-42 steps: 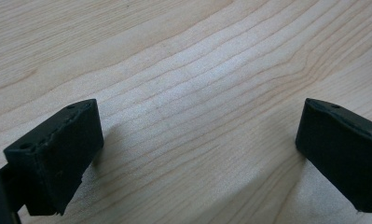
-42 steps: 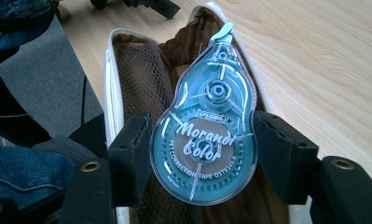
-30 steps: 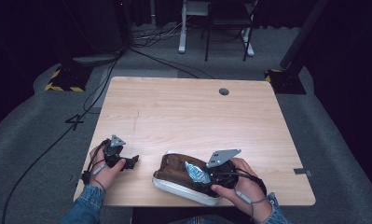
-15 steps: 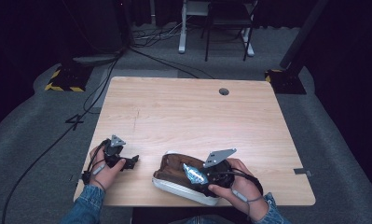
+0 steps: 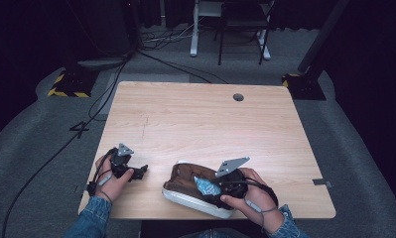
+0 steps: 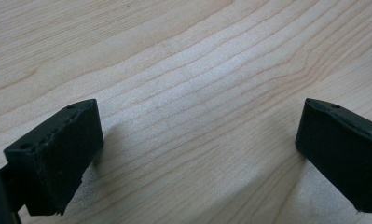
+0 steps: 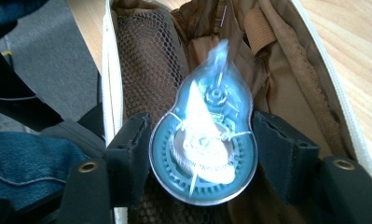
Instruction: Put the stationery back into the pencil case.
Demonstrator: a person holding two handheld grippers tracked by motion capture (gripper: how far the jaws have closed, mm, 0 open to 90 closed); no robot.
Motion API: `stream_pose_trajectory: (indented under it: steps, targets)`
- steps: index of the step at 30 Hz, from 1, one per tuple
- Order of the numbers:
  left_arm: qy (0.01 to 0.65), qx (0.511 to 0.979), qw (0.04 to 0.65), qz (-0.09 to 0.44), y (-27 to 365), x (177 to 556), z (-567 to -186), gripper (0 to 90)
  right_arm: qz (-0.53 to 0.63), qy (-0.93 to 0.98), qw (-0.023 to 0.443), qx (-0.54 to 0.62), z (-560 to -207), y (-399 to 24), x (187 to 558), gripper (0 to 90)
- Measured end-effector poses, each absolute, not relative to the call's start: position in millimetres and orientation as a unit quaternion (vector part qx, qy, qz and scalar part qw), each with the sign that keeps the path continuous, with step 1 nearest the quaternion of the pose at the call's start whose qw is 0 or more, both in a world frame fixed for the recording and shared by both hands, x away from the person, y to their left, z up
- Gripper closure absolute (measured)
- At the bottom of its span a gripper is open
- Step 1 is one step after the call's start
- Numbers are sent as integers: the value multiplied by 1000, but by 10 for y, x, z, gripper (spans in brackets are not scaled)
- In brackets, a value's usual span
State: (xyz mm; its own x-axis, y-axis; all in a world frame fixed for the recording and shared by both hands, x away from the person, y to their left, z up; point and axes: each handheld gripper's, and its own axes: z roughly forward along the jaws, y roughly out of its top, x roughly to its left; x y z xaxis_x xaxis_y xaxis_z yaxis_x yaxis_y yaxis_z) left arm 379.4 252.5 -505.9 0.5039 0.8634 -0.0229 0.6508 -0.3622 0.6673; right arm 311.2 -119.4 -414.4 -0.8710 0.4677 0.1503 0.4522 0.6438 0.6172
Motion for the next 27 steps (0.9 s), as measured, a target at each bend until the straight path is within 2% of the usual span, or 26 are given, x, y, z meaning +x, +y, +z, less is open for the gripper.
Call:
stream_pose_trajectory:
  steps: [2, 17, 27]
  targets:
    - [469, 808, 315, 169, 2525, 3793, -5060, 10, 342, 905, 23, 250, -4133, -1191, 3116, 341]
    - [468, 808, 315, 168, 2526, 3794, -5059, 10, 369, 896, 49, 242, -3969, -1265, 3068, 356]
    - [468, 808, 315, 168, 2526, 3793, -5059, 10, 396, 878, 81, 258, -3781, -1464, 3096, 346]
